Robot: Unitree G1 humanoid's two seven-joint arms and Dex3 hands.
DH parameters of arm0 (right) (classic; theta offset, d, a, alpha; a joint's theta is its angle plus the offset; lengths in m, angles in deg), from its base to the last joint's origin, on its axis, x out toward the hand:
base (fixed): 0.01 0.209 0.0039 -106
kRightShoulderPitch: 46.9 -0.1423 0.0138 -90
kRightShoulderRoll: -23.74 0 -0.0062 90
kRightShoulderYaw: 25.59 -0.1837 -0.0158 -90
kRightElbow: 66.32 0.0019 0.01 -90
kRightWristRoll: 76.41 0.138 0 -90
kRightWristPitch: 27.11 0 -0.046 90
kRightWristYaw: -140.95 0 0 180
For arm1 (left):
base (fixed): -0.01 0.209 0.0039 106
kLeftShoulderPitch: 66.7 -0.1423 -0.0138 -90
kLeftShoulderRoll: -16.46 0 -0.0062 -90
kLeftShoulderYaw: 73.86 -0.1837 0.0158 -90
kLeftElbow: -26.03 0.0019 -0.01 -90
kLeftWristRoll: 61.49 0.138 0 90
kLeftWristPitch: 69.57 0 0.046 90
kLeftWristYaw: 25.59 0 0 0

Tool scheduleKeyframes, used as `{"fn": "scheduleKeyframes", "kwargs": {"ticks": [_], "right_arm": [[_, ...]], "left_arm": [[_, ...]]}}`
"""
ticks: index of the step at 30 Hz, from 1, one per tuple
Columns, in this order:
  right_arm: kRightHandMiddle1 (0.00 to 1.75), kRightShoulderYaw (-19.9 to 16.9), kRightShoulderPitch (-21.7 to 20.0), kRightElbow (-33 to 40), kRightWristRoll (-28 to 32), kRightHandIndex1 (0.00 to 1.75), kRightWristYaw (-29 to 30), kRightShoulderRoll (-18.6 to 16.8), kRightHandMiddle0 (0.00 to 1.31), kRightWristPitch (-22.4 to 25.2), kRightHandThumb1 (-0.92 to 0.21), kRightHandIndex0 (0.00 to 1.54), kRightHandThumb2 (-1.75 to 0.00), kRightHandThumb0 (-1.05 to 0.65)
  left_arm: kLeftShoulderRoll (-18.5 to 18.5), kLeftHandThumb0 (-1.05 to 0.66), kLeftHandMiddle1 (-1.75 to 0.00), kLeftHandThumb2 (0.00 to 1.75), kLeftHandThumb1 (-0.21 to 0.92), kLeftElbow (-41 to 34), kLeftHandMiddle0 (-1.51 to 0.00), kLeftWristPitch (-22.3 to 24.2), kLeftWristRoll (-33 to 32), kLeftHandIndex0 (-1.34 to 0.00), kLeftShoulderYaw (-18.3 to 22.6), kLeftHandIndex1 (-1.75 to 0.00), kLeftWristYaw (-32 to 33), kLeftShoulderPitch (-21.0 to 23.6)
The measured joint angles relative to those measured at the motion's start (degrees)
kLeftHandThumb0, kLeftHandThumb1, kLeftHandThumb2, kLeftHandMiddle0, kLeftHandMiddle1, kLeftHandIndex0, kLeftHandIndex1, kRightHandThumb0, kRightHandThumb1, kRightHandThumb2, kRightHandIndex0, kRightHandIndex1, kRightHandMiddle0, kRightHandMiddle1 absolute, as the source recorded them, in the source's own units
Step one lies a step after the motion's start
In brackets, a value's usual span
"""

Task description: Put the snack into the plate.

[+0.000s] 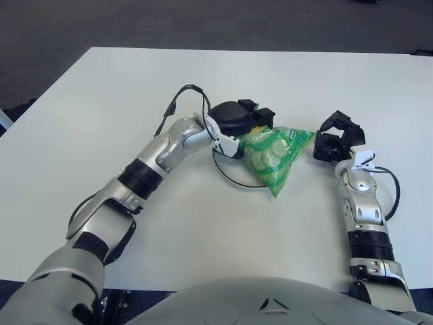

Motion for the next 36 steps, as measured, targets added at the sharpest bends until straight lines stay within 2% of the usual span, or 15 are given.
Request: {"fn": "scheduleKeyframes", "kwargs": {"ticks": [1, 2, 5, 6, 7, 10, 17, 26, 36], "right_arm": [[1.75, 0.0, 0.0, -0.1, 0.0, 1.75, 0.0, 0.0, 0.72, 0.0, -0.19, 1.31, -1.47, -0.53], [1.75, 0.0, 0.0, -0.3, 0.0, 1.75, 0.0, -0.1, 0.72, 0.0, -0.19, 1.31, -1.47, -0.53], [1.75, -0.1, 0.2, -0.9, 0.1, 1.75, -0.1, -0.1, 0.72, 0.0, -0.20, 1.31, -1.47, -0.53], [1.75, -0.1, 0.3, -0.9, 0.2, 1.75, -0.1, -0.2, 0.72, 0.0, -0.20, 1.32, -1.47, -0.53], [1.75, -0.1, 0.3, -0.9, 0.2, 1.75, -0.2, -0.2, 0.72, 0.0, -0.20, 1.32, -1.47, -0.53], [1.75, -0.2, 0.4, -0.9, 0.2, 1.75, -0.2, -0.2, 0.72, 0.0, -0.20, 1.32, -1.47, -0.53], [1.75, -0.2, 0.4, -0.8, 0.2, 1.75, -0.2, -0.2, 0.72, 0.4, -0.20, 1.32, -1.46, -0.53], [1.75, -0.2, 0.4, -0.7, 0.2, 1.75, -0.1, -0.2, 0.72, 0.4, -0.19, 1.32, -1.47, -0.53], [1.75, -0.2, 0.4, -0.8, 0.1, 1.75, -0.1, -0.2, 0.72, 0.4, -0.19, 1.32, -1.47, -0.53]], "left_arm": [[-0.6, -0.90, -0.86, 0.76, 0.45, -0.6, -0.01, 0.0, -0.5, 0.00, 0.0, -0.69, -2.0, 0.3], [-1.2, -0.92, -0.64, 0.74, 0.47, -1.2, 0.00, 0.0, -1.1, 0.00, 0.0, -0.59, -3.9, 0.5], [-3.1, -0.93, -0.37, 0.71, 0.50, -3.0, 0.00, -0.1, -3.5, 0.00, 0.4, -0.46, -9.3, 0.8], [-3.5, -0.94, -0.24, 0.70, 0.52, -3.3, 0.00, -0.1, -4.2, 0.00, 0.5, -0.36, -10.3, 0.7], [-3.9, -0.95, -0.15, 0.69, 0.54, -3.5, 0.00, -0.2, -4.9, 0.00, 0.9, -0.29, -11.2, 0.7], [-4.7, -0.96, -0.05, 0.67, 0.56, -4.2, 0.00, -0.3, -6.5, 0.00, 1.6, -0.19, -12.9, 0.3], [-5.1, -0.98, 0.00, 0.61, 0.56, -5.1, 0.00, -0.8, -10.2, 0.00, 5.3, -0.03, -13.4, -0.9], [-6.6, -0.99, 0.00, 0.55, 0.59, -7.4, 0.00, -0.5, -13.6, 0.00, 10.7, 0.00, -13.5, -1.0], [-5.7, -1.03, 0.00, 0.42, 0.68, -8.3, 0.00, -0.4, -20.0, 0.00, 12.3, 0.00, -14.3, -1.3]]}}
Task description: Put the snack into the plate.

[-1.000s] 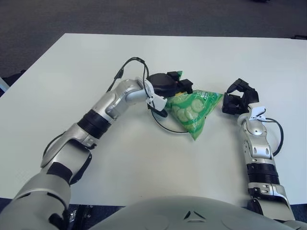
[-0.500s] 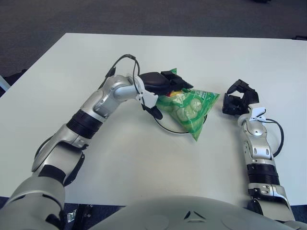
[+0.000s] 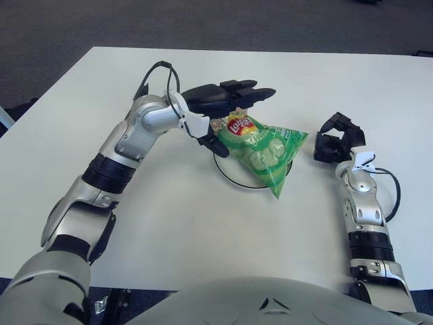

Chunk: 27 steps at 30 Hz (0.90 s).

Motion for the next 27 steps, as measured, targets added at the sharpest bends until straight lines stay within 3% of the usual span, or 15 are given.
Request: {"fn": "scheduleKeyframes", "kwargs": {"ticks": [6, 14, 18, 23, 27], "right_arm": [[1.75, 0.0, 0.0, 0.0, -0.1, 1.75, 0.2, 0.0, 0.72, 0.0, -0.19, 1.33, -1.47, -0.54], [1.75, 0.1, -0.1, -0.1, -0.1, 1.75, 0.4, 0.0, 0.72, 0.0, -0.19, 1.32, -1.47, -0.54], [1.75, 0.1, -0.1, -0.1, -0.1, 1.75, 0.4, 0.0, 0.72, 0.0, -0.19, 1.32, -1.47, -0.54], [1.75, 0.1, -0.2, -0.2, -0.2, 1.75, 0.4, 0.0, 0.72, 0.0, -0.19, 1.32, -1.47, -0.54], [1.75, 0.2, -0.3, -0.3, -0.2, 1.75, 0.5, -0.1, 0.72, 0.0, -0.19, 1.33, -1.47, -0.54]], "left_arm": [[1.1, -1.01, 0.00, 0.39, 0.68, 1.1, 0.00, -1.2, -2.9, 0.00, 1.6, 0.00, 0.0, 0.0], [3.7, -1.03, 0.00, 0.38, 0.70, 2.4, 0.00, -6.3, -2.1, 0.00, 5.1, 0.00, 6.7, -0.3], [4.1, -1.02, 0.00, 0.38, 0.71, 2.4, 0.00, -6.7, -2.7, 0.00, 5.8, 0.00, 7.3, -0.8], [3.3, -1.02, 0.00, 0.38, 0.73, 1.4, 0.00, -5.3, -4.0, 0.00, 7.6, 0.00, 7.2, -2.2], [0.4, -1.02, 0.00, 0.37, 0.73, 1.1, 0.00, -4.0, -6.7, 0.00, 10.6, 0.00, 5.6, -2.9]]}}
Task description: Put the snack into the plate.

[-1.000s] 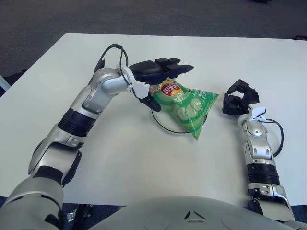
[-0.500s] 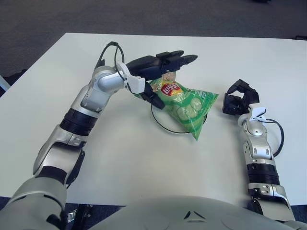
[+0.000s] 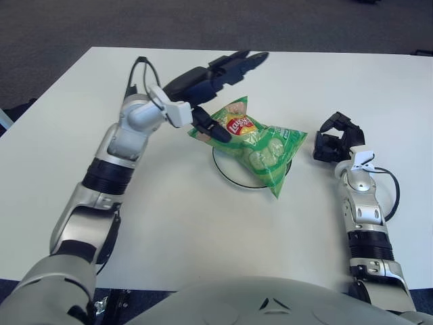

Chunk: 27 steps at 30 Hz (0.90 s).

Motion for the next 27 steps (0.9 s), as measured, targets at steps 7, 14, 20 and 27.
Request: {"fn": "scheduleKeyframes", "kwargs": {"ticks": [7, 14, 20, 27], "right_arm": [[1.75, 0.0, 0.1, -0.1, 0.0, 1.75, 0.0, 0.0, 0.72, -0.1, -0.19, 1.33, -1.47, -0.54], [1.75, 0.0, 0.1, -0.2, 0.0, 1.75, -0.1, 0.0, 0.72, -0.2, -0.19, 1.33, -1.47, -0.54], [1.75, -0.1, 0.0, -0.1, 0.0, 1.75, -0.2, 0.2, 0.72, -0.2, -0.19, 1.33, -1.47, -0.54], [1.75, -0.1, -0.1, 0.1, 0.0, 1.75, -0.2, 0.3, 0.72, -0.2, -0.19, 1.32, -1.47, -0.54]], "left_arm": [[-3.6, -0.97, 0.00, 0.37, 0.72, 2.4, 0.00, 1.6, -2.2, 0.00, 4.7, 0.00, -0.5, 0.0], [-4.2, -1.02, 0.00, 0.37, 0.76, 6.2, 0.00, 4.3, -0.1, 0.00, 8.4, 0.00, 4.3, -0.7], [-1.0, -1.04, 0.00, 0.39, 0.88, 18.5, 0.00, 2.0, -7.6, 0.00, 11.8, 0.00, 4.8, 0.5], [5.5, -1.05, -0.05, 0.71, 0.92, 21.9, -0.06, 12.2, -24.6, -0.01, 16.3, -0.04, -2.0, 0.6]]}}
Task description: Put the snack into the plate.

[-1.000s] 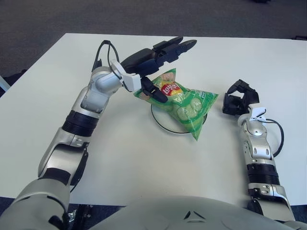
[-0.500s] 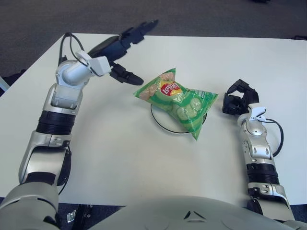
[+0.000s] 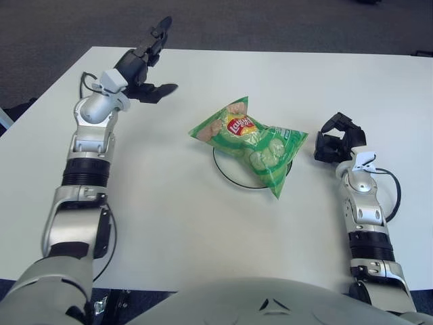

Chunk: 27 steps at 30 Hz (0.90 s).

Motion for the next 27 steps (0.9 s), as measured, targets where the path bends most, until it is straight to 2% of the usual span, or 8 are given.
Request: {"fn": "scheduleKeyframes", "kwargs": {"ticks": [2, 5, 8, 12, 15, 18, 22, 27], "right_arm": [[1.75, 0.0, 0.0, -0.1, 0.0, 1.75, 0.0, 0.0, 0.72, 0.0, -0.19, 1.32, -1.47, -0.54], [1.75, 0.0, 0.0, -0.1, 0.0, 1.75, 0.0, -0.1, 0.72, 0.0, -0.19, 1.32, -1.47, -0.54], [1.75, 0.0, 0.0, -0.2, 0.0, 1.75, 0.0, -0.1, 0.72, 0.0, -0.19, 1.32, -1.47, -0.54], [1.75, 0.1, 0.1, -0.2, 0.0, 1.75, 0.0, -0.1, 0.72, 0.0, -0.19, 1.32, -1.47, -0.54], [1.75, 0.1, 0.2, -0.2, 0.0, 1.75, 0.0, -0.2, 0.72, 0.0, -0.19, 1.32, -1.47, -0.54], [1.75, 0.1, 0.2, -0.2, 0.0, 1.75, 0.0, -0.2, 0.72, 0.0, -0.19, 1.32, -1.47, -0.54], [1.75, 0.1, 0.2, -0.2, 0.0, 1.75, 0.0, -0.2, 0.72, -0.1, -0.19, 1.32, -1.47, -0.54], [1.75, 0.1, 0.2, -0.2, 0.0, 1.75, 0.0, -0.2, 0.72, -0.2, -0.19, 1.32, -1.47, -0.54]], "left_arm": [[2.0, -1.05, -0.10, 0.75, 0.92, 0.0, -0.09, 2.4, -3.7, 0.00, 1.2, -0.11, -0.7, 0.0], [3.6, -1.05, -0.42, 0.83, 0.92, 0.0, -0.12, 3.7, -5.0, 0.00, 2.1, -0.49, -0.8, -0.2], [3.8, -1.05, -1.00, 0.94, 0.92, -0.1, -0.27, 3.6, -3.8, -0.05, 2.4, -1.16, 0.2, -0.6], [3.6, -1.05, -1.52, 1.03, 0.92, 0.0, -0.43, 3.5, -2.3, -0.20, 3.0, -1.60, 1.4, -1.2], [3.2, -1.05, -1.67, 1.07, 0.92, 0.1, -0.55, 3.5, -1.3, -0.32, 3.3, -1.70, 2.1, -1.4], [3.3, -1.03, -1.72, 1.10, 0.92, -1.4, -0.85, 3.7, -0.5, -0.67, 3.8, -1.73, 4.5, -2.1], [5.2, -0.98, -1.74, 1.10, 0.92, -6.2, -1.10, 5.8, -0.3, -0.96, 5.1, -1.74, 10.2, -4.5], [9.3, -0.89, -1.75, 1.04, 0.92, -10.5, -1.27, 8.3, -2.5, -1.12, 6.8, -1.75, 15.5, -7.5]]}}
